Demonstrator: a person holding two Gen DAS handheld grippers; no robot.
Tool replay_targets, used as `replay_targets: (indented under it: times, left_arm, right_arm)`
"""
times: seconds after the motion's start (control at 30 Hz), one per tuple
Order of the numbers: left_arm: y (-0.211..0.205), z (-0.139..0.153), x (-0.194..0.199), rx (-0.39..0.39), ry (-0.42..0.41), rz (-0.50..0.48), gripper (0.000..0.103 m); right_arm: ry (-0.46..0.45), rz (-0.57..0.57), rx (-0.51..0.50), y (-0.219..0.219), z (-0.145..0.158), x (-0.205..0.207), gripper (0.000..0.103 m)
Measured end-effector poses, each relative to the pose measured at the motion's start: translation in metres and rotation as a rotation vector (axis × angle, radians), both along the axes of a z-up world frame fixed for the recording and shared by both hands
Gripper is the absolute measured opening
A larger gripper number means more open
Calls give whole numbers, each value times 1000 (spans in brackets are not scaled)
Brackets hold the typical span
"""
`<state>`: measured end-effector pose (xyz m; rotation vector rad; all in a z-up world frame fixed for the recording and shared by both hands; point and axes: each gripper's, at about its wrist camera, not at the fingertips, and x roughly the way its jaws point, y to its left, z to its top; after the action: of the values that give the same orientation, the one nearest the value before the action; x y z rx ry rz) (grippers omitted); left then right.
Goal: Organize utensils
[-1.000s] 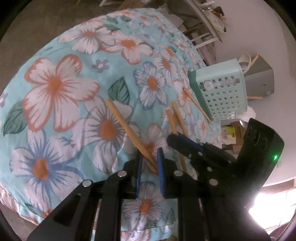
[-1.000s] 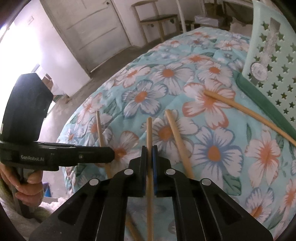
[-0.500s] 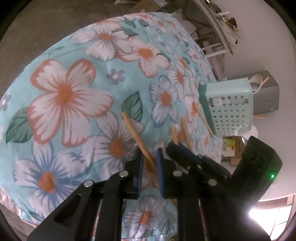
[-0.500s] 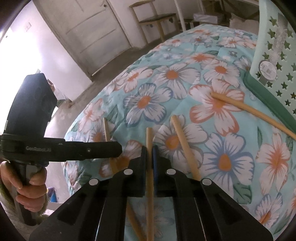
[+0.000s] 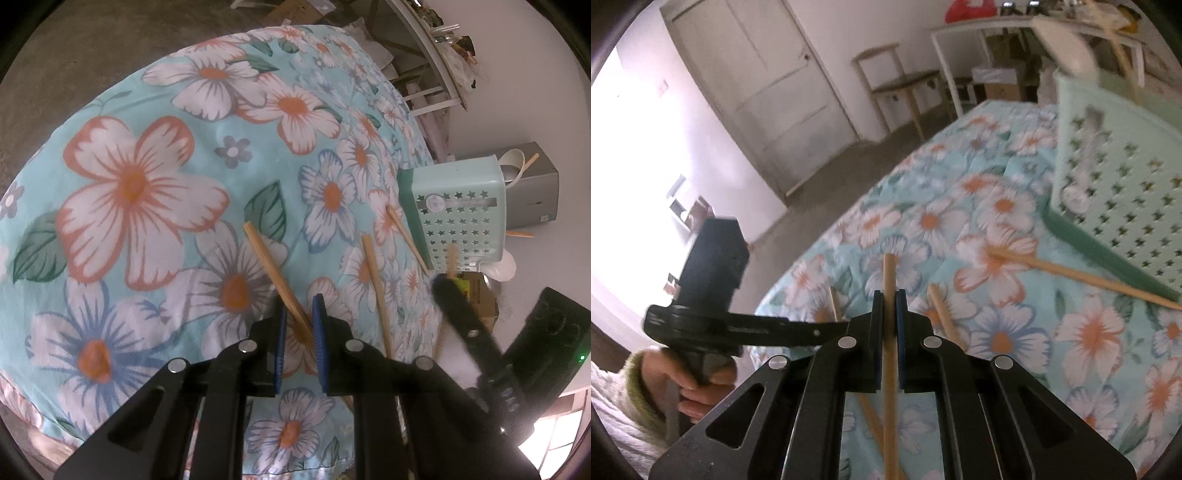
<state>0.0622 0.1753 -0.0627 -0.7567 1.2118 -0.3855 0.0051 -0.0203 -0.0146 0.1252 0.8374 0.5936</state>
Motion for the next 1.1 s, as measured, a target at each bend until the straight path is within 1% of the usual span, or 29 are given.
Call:
replay_targets:
  times: [0.2, 0.4, 0.6, 0.77, 0.9, 1.1]
  left_arm:
    - [-4, 3, 0, 20, -4, 2, 13]
    - [-11, 12, 1, 67, -36, -20, 13]
    - [-16, 38, 1, 118, -134, -48, 12]
    - [-22, 63, -5, 135, -217, -70, 11]
    - [-27, 83, -12, 136, -279, -94, 10]
    - [-35, 109, -21, 117, -355, -129, 7]
  right_arm:
    - [-40, -46, 87, -27, 22, -8, 5]
    - [-69, -105, 130, -53, 32, -14, 5]
    - [-92, -169, 200, -82, 40, -22, 5]
    - [-103, -208, 247, -103, 45, -29, 5]
    - [-119, -227, 259, -112, 48, -33, 5]
    - [-138, -243, 272, -118, 51, -39, 5]
